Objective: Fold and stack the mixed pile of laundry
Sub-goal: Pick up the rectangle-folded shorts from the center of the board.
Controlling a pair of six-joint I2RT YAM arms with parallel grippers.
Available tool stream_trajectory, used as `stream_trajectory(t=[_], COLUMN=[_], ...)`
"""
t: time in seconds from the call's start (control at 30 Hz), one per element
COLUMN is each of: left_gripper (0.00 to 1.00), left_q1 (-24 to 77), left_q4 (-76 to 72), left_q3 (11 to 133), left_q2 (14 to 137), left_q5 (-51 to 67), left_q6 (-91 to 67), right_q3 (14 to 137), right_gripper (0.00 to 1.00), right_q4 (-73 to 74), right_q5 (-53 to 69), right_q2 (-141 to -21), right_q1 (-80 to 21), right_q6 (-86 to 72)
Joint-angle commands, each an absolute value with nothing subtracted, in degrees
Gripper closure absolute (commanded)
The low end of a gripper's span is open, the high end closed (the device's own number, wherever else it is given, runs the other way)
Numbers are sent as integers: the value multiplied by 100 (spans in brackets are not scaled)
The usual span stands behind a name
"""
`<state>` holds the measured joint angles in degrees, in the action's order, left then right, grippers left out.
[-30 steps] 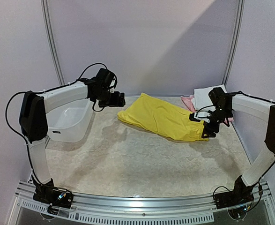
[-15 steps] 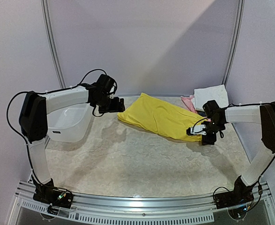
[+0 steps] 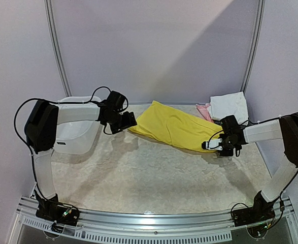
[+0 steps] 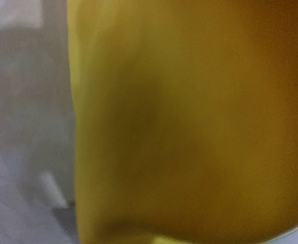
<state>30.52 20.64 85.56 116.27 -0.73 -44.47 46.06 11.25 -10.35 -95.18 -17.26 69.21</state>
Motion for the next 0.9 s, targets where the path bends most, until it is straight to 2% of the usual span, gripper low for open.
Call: stream_trajectory(t=[0.0,0.13,0.3,0.43,0.53,0.6,0.87], left_gripper=[14,14,15,21,30,35,38], left_q1=[3163,3296,3348,3366,3366,3366,3358], left_q4=[1268,682,-716,-1050,-1396,-1467,-1213], left_q3=[7975,7600,7186,7283,7321,7407,7639], left_q2=[11383,11471,11723,12076,12348,12518,12858], left_q5=[-438,-417,-468,-640,-753,-773,-913], left_q6=[-5588,-6253,-6917,-7308,-7695,-7917,-8457], right_q3=[4212,4160,4134,4122,4113,4098,4091], right_gripper=[87,91,92,92,92,92,92], right_q4=[1428,1528,1597,1626,1660,1683,1782], right_q5=[-902,-875,-853,-853,-836,-826,-792], right_q2=[-9200,-9032,-9010,-8996,-8963,-8925,-8759], right_q1=[-1740,-1751,-1749,-1749,-1742,-1749,-1750], right_q6=[7115,7145,7172,7141,7113,7090,7075])
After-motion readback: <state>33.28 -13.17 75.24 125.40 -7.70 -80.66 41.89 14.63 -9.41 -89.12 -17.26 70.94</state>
